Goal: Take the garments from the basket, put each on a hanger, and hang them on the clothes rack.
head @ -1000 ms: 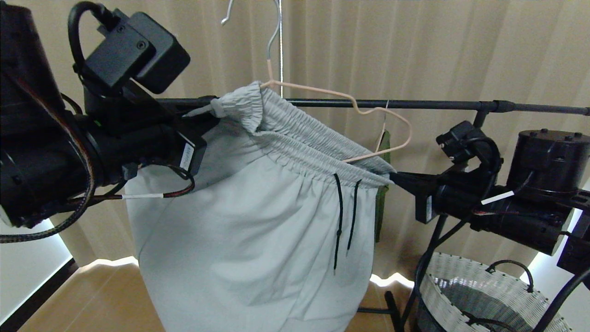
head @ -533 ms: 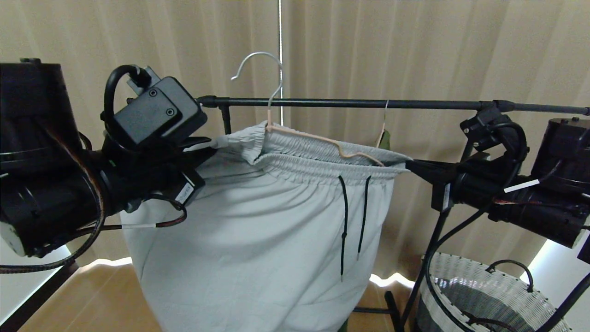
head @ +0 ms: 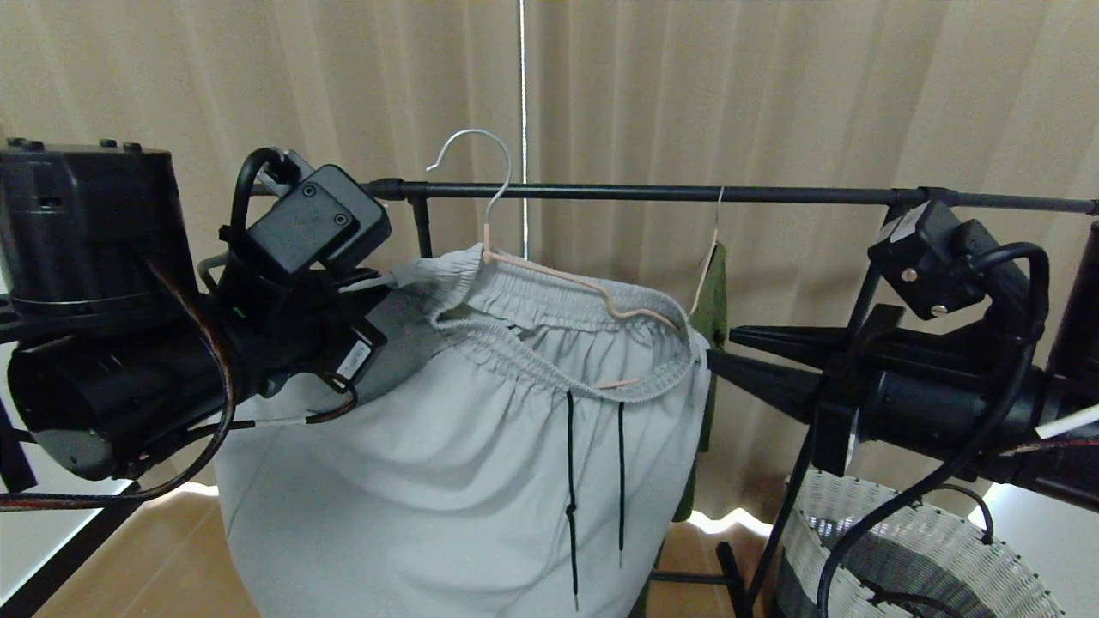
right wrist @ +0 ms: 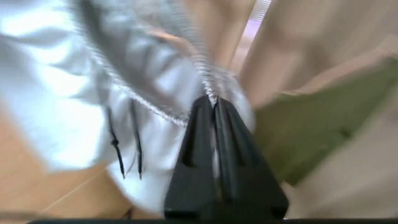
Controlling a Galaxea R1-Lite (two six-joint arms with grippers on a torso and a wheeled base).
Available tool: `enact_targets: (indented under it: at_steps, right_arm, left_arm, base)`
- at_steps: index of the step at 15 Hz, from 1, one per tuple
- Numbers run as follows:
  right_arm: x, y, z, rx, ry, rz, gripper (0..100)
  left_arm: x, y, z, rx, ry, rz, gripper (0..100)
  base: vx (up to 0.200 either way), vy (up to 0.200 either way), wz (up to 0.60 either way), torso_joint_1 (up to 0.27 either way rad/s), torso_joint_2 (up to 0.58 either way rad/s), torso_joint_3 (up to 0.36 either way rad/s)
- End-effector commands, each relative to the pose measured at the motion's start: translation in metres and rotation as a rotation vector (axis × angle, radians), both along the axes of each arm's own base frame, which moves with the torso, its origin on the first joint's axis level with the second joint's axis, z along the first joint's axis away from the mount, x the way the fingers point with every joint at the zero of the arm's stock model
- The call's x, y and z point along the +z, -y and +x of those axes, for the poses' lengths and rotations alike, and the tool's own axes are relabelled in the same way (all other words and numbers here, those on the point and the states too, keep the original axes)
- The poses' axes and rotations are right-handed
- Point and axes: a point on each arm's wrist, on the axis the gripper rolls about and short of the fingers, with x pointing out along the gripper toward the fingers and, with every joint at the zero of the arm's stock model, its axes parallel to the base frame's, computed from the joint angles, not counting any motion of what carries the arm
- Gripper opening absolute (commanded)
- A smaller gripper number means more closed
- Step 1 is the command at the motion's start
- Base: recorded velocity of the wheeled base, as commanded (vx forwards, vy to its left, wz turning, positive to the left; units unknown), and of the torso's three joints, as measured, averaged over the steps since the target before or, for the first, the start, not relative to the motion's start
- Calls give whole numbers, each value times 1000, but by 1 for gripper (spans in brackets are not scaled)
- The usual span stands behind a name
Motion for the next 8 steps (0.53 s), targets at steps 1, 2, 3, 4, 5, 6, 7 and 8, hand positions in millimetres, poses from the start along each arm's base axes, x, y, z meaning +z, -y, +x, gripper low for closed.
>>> enact_targets:
  at_steps: [1,2,3,4,5,6,7,8]
  right_arm:
    - [7,-8,-13,62,25,19,100]
    - [7,-11,-13,71,25,19,100]
    - [7,-15,-9,74,25,19,100]
    - [7,-19,-4,70,24,16,100]
    - [8,-23,2,73,34,8,100]
    - [10,-28,9,73,52,-7,100]
    - [14,-35,20,72,91,-34,100]
    - [17,-37,29,61,117,-47,100]
  left_arm:
    - [-4,5,5,-1,-12,-35,0]
    - [-4,6,5,2,-8,-64,0]
    - [-4,7,7,4,-3,-82,0]
    - [-4,7,6,-3,-1,-90,0]
    - [-4,7,6,-6,0,-100,0]
    - [-3,8,5,-9,3,-113,0]
    - [-3,10,2,-21,0,-122,0]
    - [-6,10,-1,-27,-6,-119,0]
  base:
    - [0,0,0,0,0,0]
    - [0,0,0,0,0,0]
    - [0,0,0,0,0,0]
    - [0,0,0,0,0,0]
    - [0,0,0,0,0,0]
    - [0,0,0,0,0,0]
    - [0,0,0,0,0,0]
    - [0,0,0,0,0,0]
